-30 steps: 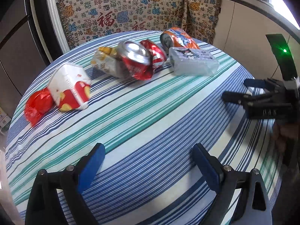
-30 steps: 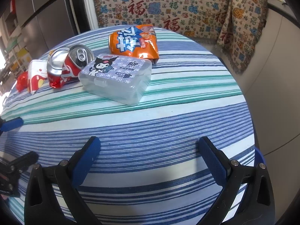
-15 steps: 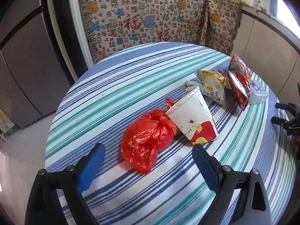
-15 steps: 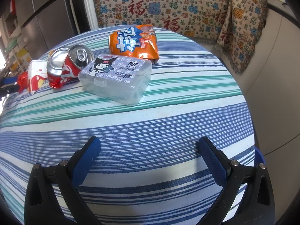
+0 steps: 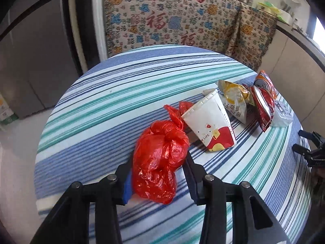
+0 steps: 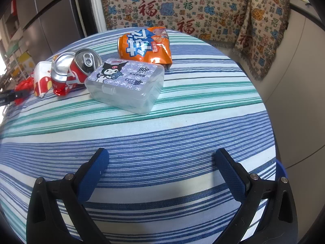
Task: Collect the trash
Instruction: 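Close the left tool on the red plastic bag and lift it, then grasp the clear cartoon-print box with the right tool while the left tool holds the red bag, then carry the red bag with the left tool while the right tool carries the clear box to the basket, then open both tools over the blue basket to drop the bag and box, then move both tools back over the table toward the paper cup and cans, then grasp the white paper cup with the left tool while the right tool grasps the orange snack bag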
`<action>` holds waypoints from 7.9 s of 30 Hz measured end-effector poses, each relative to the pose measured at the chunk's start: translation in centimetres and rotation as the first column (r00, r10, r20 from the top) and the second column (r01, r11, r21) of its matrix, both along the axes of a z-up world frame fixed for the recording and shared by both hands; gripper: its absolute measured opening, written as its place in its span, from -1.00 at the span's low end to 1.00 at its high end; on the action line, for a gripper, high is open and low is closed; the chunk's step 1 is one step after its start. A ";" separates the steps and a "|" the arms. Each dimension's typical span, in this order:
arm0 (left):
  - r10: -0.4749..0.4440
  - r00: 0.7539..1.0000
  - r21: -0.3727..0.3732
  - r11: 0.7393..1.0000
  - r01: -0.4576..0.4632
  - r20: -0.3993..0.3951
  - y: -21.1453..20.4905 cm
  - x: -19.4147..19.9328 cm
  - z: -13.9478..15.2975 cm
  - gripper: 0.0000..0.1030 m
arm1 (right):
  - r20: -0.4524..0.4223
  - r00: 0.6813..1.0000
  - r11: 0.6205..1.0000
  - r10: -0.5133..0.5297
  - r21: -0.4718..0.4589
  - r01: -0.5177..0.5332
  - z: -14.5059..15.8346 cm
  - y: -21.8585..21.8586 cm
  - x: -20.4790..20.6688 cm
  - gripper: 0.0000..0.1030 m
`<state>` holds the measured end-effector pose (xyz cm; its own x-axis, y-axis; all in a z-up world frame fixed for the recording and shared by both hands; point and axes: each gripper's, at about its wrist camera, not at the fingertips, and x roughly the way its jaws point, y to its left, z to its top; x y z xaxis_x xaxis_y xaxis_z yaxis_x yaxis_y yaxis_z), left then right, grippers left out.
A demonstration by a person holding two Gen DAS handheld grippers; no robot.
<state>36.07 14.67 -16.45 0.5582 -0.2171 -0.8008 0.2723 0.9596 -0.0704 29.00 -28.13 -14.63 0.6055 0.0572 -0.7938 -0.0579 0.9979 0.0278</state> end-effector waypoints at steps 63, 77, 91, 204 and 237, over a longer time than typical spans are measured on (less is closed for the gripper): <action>0.094 0.995 0.005 0.996 -0.094 0.017 -8.4 -15.8 -1.4 0.70 | -0.353 0.803 0.877 0.480 0.163 -0.452 2.3 5.5 -2.7 0.74; 0.043 0.999 -0.003 0.999 -0.043 -0.007 -10.3 -14.2 0.5 0.65 | -0.346 0.793 0.818 0.501 -0.109 -0.565 3.2 10.6 1.9 0.71; 0.053 0.999 -0.104 0.993 -0.054 -0.008 -9.8 -18.6 1.9 -0.18 | -0.219 0.868 0.895 0.445 0.070 -0.441 6.3 6.3 -3.4 0.28; 0.021 0.999 0.090 0.996 -0.024 0.032 -17.1 -10.4 -3.5 1.00 | 0.000 0.999 0.999 0.034 -0.005 -0.034 0.4 0.0 0.7 0.99; -0.038 0.999 0.095 0.995 0.038 0.001 -13.4 -9.1 -0.8 -0.64 | 0.001 0.999 0.999 0.040 -0.002 -0.040 0.3 -0.2 0.6 0.99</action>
